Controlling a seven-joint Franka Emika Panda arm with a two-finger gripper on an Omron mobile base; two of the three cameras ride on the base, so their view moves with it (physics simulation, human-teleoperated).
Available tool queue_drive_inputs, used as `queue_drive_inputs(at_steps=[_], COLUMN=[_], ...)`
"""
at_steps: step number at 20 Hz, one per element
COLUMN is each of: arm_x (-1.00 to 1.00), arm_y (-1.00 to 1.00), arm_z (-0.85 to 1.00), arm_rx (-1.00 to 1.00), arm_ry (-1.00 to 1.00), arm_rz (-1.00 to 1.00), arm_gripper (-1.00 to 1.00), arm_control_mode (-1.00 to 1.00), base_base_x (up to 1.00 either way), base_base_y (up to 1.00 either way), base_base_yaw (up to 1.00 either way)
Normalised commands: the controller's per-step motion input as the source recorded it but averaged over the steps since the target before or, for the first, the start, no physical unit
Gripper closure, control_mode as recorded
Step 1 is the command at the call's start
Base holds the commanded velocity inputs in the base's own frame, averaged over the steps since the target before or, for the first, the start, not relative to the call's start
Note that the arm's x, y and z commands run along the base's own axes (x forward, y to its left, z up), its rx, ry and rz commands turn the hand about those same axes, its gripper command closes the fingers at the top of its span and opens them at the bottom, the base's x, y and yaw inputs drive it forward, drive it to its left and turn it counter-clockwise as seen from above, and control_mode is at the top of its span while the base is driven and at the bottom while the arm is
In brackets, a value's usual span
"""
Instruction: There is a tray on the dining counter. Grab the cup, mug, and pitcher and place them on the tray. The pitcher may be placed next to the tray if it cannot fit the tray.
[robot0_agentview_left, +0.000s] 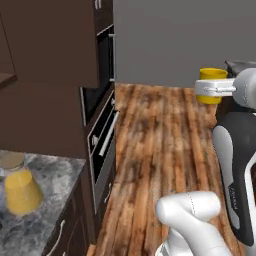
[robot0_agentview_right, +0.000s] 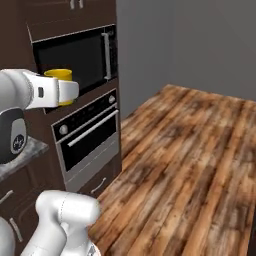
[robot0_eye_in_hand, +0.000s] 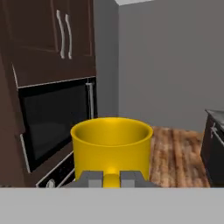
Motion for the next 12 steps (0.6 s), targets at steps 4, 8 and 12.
queue_drive_inputs(at_steps=[4,8,12], arm_x=[0.0,0.0,0.0], arm_y=[0.0,0.0,0.0], arm_z=[0.0,0.0,0.0], arm_rx=[0.0,0.0,0.0], arm_ry=[0.0,0.0,0.0], arm_rz=[0.0,0.0,0.0], arm_gripper=[1.0,1.0,1.0], arm_control_mode=[1.0,1.0,1.0], base_base_x=[0.0,0.56,1.0], base_base_y=[0.05,0.05,0.16], base_base_yaw=[-0.88,-0.37,-0.03])
